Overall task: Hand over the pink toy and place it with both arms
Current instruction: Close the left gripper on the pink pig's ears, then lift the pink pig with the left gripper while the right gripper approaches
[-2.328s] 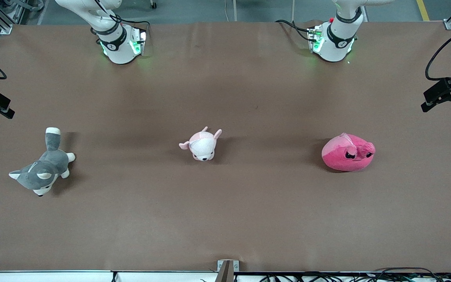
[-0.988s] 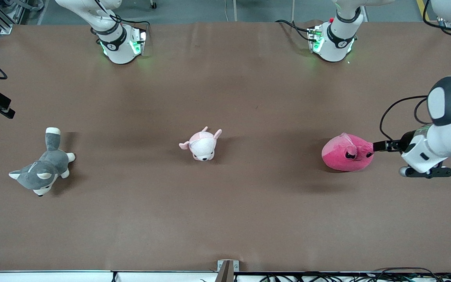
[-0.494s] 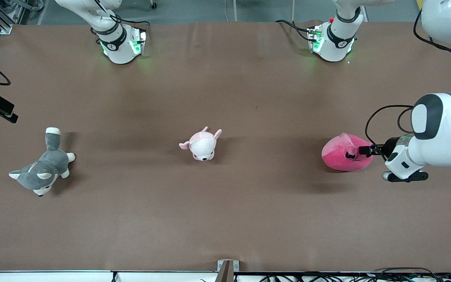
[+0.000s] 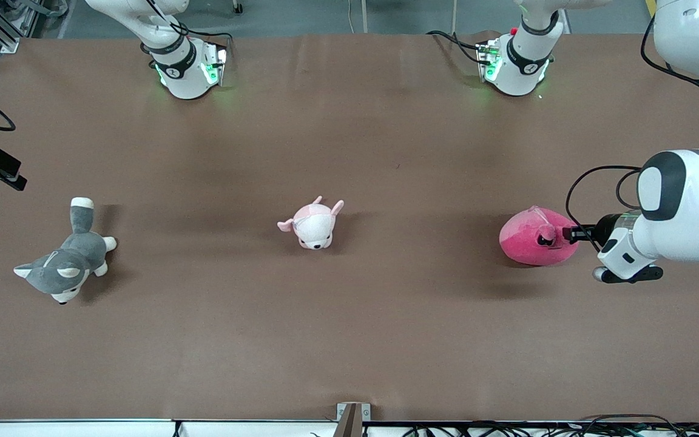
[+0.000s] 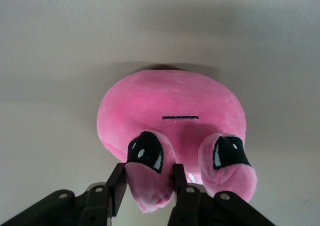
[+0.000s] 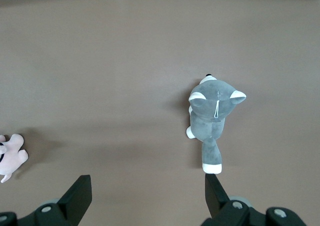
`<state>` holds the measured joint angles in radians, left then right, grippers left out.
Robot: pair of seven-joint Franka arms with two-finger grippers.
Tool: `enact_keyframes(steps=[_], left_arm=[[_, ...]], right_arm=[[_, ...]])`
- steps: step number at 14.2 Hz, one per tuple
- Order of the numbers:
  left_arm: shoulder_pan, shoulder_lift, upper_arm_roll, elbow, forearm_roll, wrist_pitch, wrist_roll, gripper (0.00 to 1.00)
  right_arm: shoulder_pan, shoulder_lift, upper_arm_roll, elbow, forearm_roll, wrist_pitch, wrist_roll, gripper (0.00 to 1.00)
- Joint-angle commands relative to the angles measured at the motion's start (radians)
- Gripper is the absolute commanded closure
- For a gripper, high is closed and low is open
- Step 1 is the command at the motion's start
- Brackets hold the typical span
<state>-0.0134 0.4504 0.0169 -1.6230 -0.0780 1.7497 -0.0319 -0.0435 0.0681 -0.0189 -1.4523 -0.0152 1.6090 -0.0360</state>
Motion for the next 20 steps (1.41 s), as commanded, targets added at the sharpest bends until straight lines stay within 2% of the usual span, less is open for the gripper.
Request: enact_keyframes(steps=[1, 5, 7, 10, 12, 13, 16, 18, 20], left_arm=[[-0.016, 0.008, 0.003, 0.017, -0.011, -0.002, -0.013, 1.00], [-0.020, -0.019, -0.008, 0.066, -0.014, -0.016, -0.084, 1.00], [-0.017, -0.074, -0.047, 0.072, -0.023, -0.041, -0.123, 1.00], [-0.017, -0.127, -0.100, 0.174, -0.179, -0.114, -0.218, 1.00], [-0.017, -0.142, -0.178, 0.228, -0.265, -0.124, -0.366, 1.00], [-0.020, -0.147, -0.237, 0.248, -0.291, -0.122, -0.455, 1.00], [-0.023, -0.144, -0.424, 0.345, -0.299, -0.092, -0.670, 1.00], [-0.031, -0.147, -0.558, 0.350, -0.299, 0.028, -0.802, 1.00], [-0.063, -0.141, -0.656, 0.348, -0.298, 0.185, -0.850, 1.00]], right_arm=[[0.005, 0.013, 0.001, -0.003, 0.011, -0.003, -0.009, 0.00], [0.034, 0.041, 0.004, -0.005, 0.011, -0.012, -0.007, 0.00], [0.065, 0.039, 0.004, -0.005, 0.011, -0.036, 0.004, 0.00], [0.071, 0.039, 0.005, 0.001, 0.062, -0.047, 0.001, 0.01], [0.071, 0.038, 0.005, 0.001, 0.115, -0.050, 0.002, 0.21], [0.073, 0.039, 0.005, 0.000, 0.129, -0.050, 0.002, 0.28], [0.073, 0.039, 0.005, -0.003, 0.213, -0.081, 0.005, 0.31], [0.076, 0.042, 0.005, -0.006, 0.244, -0.095, 0.013, 0.31], [0.100, 0.044, 0.005, -0.006, 0.245, -0.092, 0.014, 0.31]])
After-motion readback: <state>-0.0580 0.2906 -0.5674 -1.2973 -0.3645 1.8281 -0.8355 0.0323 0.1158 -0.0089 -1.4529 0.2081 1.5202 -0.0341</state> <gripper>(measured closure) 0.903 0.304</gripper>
